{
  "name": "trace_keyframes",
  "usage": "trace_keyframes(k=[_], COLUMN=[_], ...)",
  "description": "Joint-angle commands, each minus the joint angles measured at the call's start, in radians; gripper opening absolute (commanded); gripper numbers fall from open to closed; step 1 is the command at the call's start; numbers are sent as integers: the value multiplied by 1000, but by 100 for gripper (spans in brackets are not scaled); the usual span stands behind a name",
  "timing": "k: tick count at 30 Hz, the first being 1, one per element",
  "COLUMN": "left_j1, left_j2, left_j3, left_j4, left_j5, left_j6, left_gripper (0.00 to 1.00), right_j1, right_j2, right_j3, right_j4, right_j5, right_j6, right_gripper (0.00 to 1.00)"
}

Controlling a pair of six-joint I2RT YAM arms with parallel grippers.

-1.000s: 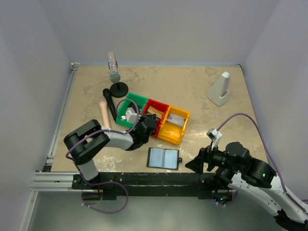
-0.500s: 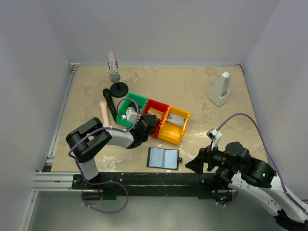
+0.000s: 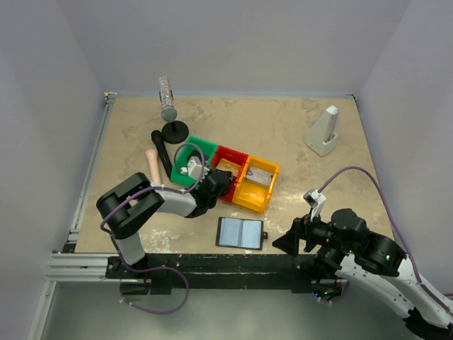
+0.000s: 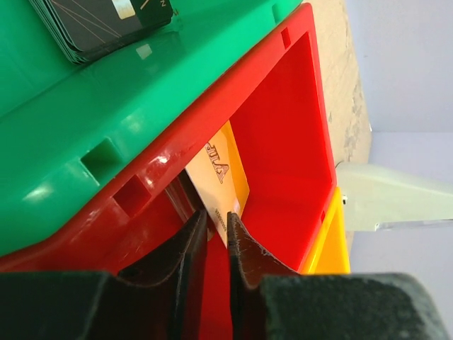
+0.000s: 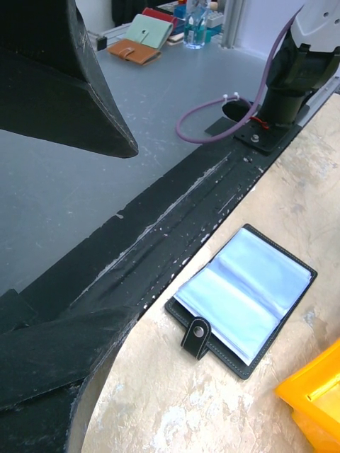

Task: Take the credit cards out of the card holder
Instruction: Place the credit card in the storage box.

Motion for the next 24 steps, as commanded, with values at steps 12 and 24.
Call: trace_keyframes(k=[12, 24], left_j1=[27, 28], left_j2=[-128, -188], left_j3=[9, 159], left_j4=[-123, -500], left_j5=[81, 18], left_j6=[100, 413], left_gripper=[32, 0], right_j1=[7, 7], right_j2=[10, -3], right_j3=[23, 14], right_j4=[27, 27], right_j5=[22, 23], right_j6=[-10, -4], right_gripper=[91, 91])
